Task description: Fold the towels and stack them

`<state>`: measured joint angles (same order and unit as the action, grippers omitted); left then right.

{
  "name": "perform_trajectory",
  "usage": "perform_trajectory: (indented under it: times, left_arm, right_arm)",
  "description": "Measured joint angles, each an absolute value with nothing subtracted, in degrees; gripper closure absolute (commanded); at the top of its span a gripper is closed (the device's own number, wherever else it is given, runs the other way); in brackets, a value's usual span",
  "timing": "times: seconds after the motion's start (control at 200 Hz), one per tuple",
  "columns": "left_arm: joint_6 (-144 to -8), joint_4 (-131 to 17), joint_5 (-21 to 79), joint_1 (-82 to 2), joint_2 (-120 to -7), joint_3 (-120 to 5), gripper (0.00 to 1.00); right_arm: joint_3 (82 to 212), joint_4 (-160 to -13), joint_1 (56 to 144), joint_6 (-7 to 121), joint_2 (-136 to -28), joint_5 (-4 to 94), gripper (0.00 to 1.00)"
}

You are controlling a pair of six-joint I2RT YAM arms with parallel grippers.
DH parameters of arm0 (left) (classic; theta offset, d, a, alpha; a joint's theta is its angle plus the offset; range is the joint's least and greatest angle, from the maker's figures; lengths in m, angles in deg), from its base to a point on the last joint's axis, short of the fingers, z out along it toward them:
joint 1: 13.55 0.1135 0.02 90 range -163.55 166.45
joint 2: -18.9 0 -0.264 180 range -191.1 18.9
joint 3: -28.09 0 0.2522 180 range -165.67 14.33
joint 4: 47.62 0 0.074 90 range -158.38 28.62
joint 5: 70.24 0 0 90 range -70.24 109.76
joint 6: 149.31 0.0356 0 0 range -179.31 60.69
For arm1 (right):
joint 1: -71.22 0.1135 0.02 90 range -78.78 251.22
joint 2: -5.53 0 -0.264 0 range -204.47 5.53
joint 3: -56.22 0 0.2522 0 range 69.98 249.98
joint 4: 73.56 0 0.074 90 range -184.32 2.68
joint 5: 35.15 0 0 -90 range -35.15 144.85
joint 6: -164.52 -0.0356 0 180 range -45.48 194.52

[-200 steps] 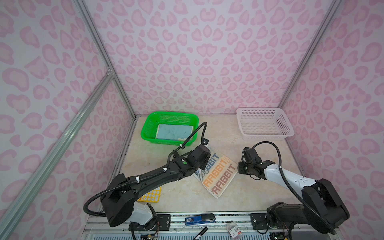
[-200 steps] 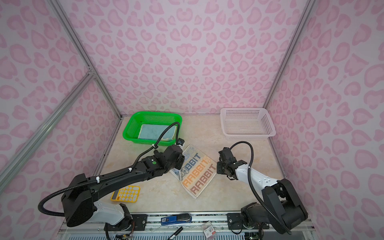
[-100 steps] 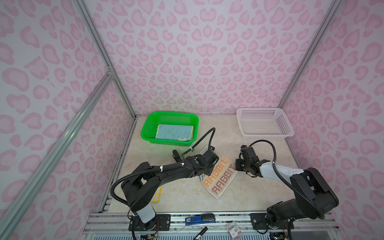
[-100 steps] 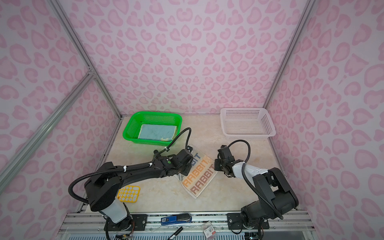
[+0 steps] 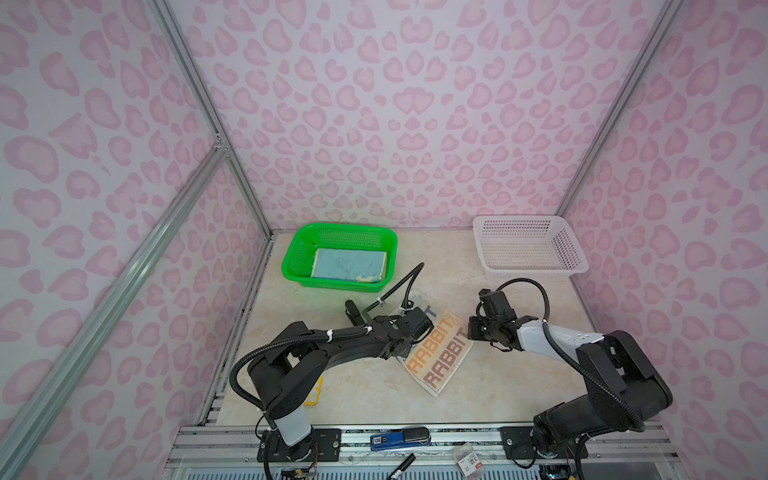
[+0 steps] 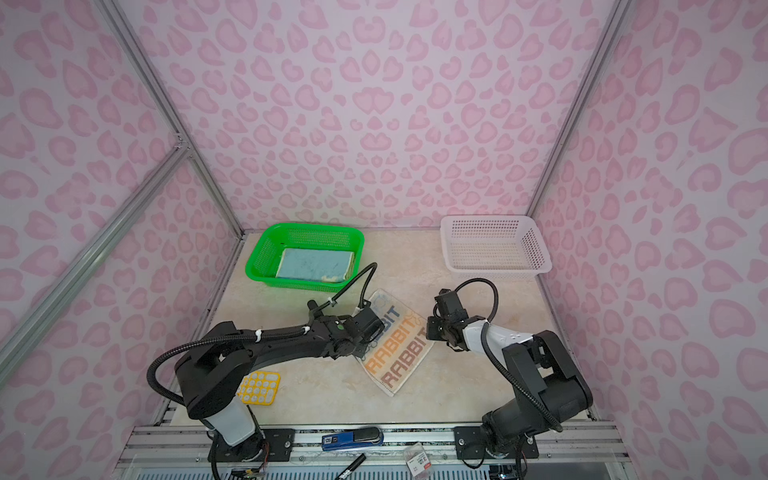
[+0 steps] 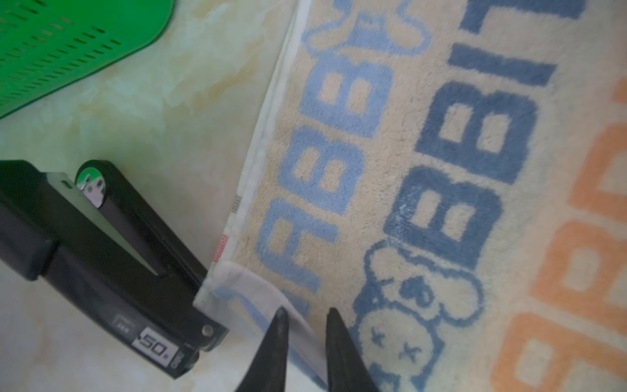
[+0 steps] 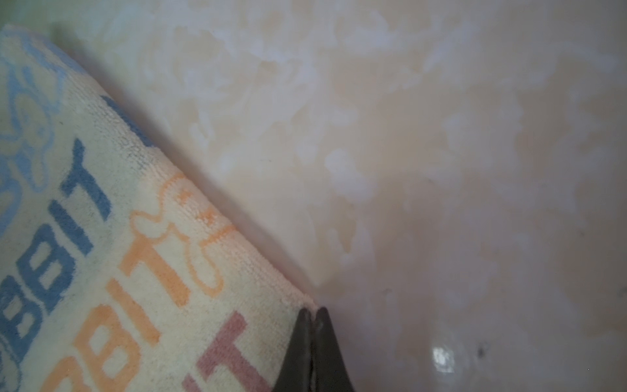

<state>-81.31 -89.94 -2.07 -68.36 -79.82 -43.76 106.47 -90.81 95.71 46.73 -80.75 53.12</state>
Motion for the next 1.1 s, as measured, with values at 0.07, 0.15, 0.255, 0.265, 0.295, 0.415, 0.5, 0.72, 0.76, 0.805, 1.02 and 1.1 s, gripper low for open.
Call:
perform_trajectory:
  times: [0.07,0.15,0.255,0.265,0.295,0.415,0.5,0.72,0.76,0.805,1.02,1.1]
  left_arm:
    - [-81.9,-91.7,-3.1,-68.4,-79.8,-43.8,0.8]
    - [-82.4,-92.8,-3.8,-68.4,-79.5,-43.3,0.8]
    - [-83.2,-94.5,-4.0,-68.4,-77.3,-42.2,0.78]
    - [-83.2,-94.5,-4.0,-68.4,-77.1,-42.1,0.77]
    - [-83.2,-94.4,-3.9,-68.4,-76.3,-41.9,0.75]
    - [-83.0,-93.2,-2.8,-68.5,-73.0,-40.4,0.52]
    - [-82.4,-91.4,-2.0,-68.5,-70.8,-39.6,0.41]
    - [-78.6,-88.5,-1.4,-68.2,-70.1,-42.8,0.31]
    - [-77.9,-87.6,-1.1,-67.9,-70.9,-44.2,0.29]
    - [-77.0,-86.7,-0.7,-67.1,-72.1,-45.8,0.27]
    - [-72.7,-84.8,2.8,-61.4,-81.8,-57.6,0.28]
    - [-70.7,-84.4,4.9,-59.4,-86.2,-63.3,0.31]
  right_arm:
    - [106.6,-91.5,95.6,46.8,-80.7,53.0,1.0]
    - [107.0,-92.1,95.2,47.2,-80.7,52.9,1.0]
    - [107.8,-93.4,94.8,47.6,-80.7,53.0,1.0]
    - [107.9,-93.5,94.8,47.6,-80.8,53.0,1.0]
    - [108.2,-93.7,94.7,47.9,-80.9,53.0,1.0]
    - [109.6,-94.8,94.2,48.7,-81.5,53.2,1.0]
    - [111.0,-95.7,93.7,49.7,-81.8,53.4,1.0]
    - [115.8,-98.2,91.6,53.0,-83.1,54.2,1.0]
    - [116.8,-98.6,91.1,53.9,-83.5,54.2,1.0]
    - [118.1,-99.2,90.5,54.9,-84.1,54.3,1.0]
    - [126.8,-101.7,88.0,59.9,-90.3,52.4,1.0]
    - [129.4,-102.3,88.1,61.4,-92.2,51.4,1.0]
